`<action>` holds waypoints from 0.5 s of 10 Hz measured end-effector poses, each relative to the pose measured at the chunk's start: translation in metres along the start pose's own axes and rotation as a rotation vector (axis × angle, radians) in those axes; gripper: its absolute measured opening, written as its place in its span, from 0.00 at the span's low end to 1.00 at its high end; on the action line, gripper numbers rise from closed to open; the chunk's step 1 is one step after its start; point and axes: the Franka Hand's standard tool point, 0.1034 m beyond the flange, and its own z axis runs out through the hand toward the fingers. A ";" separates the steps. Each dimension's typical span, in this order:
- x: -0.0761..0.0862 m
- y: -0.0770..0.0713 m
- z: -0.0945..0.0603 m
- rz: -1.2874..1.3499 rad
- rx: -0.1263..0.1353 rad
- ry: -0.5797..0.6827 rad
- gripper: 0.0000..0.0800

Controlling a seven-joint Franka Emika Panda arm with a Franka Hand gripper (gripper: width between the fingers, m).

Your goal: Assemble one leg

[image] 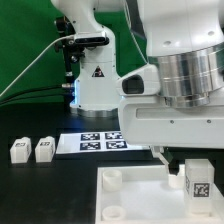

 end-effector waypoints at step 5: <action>0.007 0.004 0.003 -0.276 -0.013 0.017 0.51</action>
Offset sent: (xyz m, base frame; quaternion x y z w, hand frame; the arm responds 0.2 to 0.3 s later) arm 0.0000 0.0000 0.0000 0.0000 0.0000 0.0899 0.9960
